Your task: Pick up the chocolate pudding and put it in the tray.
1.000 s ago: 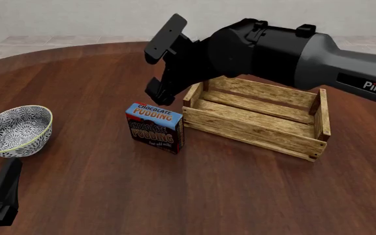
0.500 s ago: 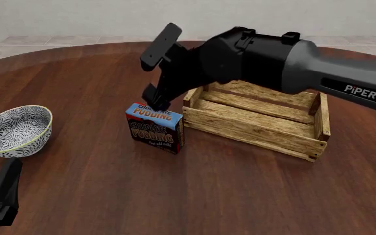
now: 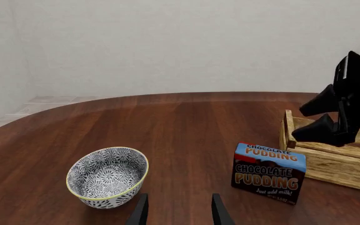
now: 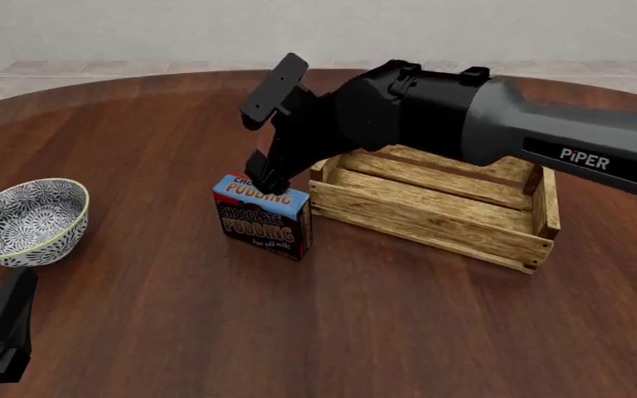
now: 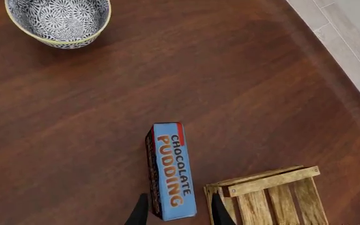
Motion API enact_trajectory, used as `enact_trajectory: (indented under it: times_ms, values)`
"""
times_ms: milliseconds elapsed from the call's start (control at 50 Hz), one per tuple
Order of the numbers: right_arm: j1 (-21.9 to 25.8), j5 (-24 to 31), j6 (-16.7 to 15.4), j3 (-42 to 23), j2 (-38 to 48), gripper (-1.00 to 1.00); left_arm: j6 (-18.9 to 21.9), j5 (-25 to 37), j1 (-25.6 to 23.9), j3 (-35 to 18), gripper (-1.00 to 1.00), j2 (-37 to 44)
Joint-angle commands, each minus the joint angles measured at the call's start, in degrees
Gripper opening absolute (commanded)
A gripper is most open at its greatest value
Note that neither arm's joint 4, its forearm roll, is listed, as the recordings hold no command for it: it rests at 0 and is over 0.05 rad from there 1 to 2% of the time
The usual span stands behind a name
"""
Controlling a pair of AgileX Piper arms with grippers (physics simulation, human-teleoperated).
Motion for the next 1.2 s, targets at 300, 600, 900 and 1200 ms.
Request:
enact_trajectory:
  times_ms: [300,600,900,1200]
  values:
    - [-0.51,-1.26,1.23,0.63,1.5,1.0,0.0,0.0,0.0,0.0,1.0,0.0]
    - [-1.3,-1.7,1.59,0.67,2.14,1.0,0.0,0.0,0.0,0.0,1.0,0.0]
    - [-1.35,-2.03,1.89,0.68,2.64,1.0,0.0,0.0,0.0,0.0,1.0,0.0]
    - [-1.14,-2.49,2.68,0.54,3.64,1.0,0.0,0.0,0.0,0.0,1.0,0.0]
